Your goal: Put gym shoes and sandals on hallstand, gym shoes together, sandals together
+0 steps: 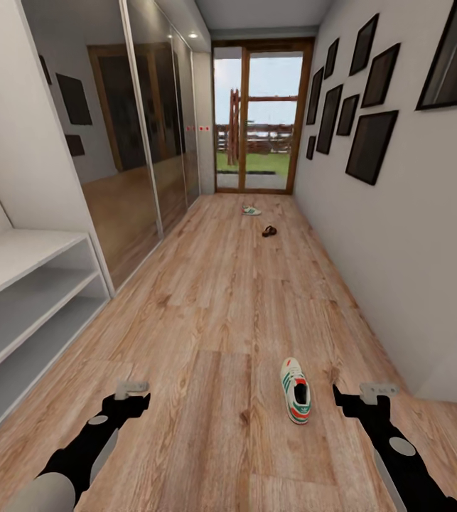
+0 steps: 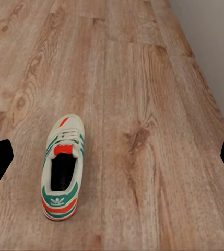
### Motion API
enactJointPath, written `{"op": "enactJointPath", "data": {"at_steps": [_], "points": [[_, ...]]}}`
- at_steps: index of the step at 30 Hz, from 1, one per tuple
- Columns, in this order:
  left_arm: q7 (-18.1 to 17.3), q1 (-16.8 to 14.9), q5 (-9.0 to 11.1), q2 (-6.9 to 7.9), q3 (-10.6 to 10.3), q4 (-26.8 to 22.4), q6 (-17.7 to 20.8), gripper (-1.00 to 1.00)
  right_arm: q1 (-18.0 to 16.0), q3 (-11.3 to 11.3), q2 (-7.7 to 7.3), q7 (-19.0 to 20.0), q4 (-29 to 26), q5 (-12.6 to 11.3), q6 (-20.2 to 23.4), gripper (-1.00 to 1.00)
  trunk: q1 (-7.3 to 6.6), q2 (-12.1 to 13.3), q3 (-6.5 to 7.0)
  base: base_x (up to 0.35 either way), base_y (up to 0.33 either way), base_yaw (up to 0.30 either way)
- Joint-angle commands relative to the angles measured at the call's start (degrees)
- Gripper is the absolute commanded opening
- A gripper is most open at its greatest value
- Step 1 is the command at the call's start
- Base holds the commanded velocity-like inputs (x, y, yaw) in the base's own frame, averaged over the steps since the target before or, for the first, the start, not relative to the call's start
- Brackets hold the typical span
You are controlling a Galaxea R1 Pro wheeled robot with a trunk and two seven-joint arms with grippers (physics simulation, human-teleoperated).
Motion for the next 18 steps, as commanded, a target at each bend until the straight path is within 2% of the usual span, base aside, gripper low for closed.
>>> {"op": "enactJointPath", "data": {"at_steps": [1, 9, 12, 18], "points": [[-0.1, 0.0, -0.3, -0.06, 0.1, -0.1, -0.1, 1.00, 0.0, 0.0, -0.01, 0.0, -0.1, 0.0, 0.3, 1.00, 0.21, -0.4, -0.33, 0.000, 0.000, 0.060], [-0.1, -0.1, -1.7, -0.24, 0.1, 0.1, -4.9, 1.00, 0.0, 0.0, -0.03, 0.0, -0.1, 0.0, 0.3, 1.00, 1.97, -3.6, -2.46, 0.000, 0.000, 0.064], [-0.1, -0.1, -1.9, -0.25, 0.1, 0.2, -5.5, 1.00, 0.0, 0.0, -0.03, 0.0, -0.1, 0.0, 0.3, 1.00, 2.63, -4.9, -3.26, 0.000, 0.000, 0.067], [-0.2, -0.1, -2.0, -0.17, 0.1, 0.3, -6.0, 1.00, 0.0, 0.0, -0.02, 0.0, -0.1, 0.0, 0.3, 1.00, 2.78, -4.9, -5.11, 0.000, 0.000, 0.067]]}}
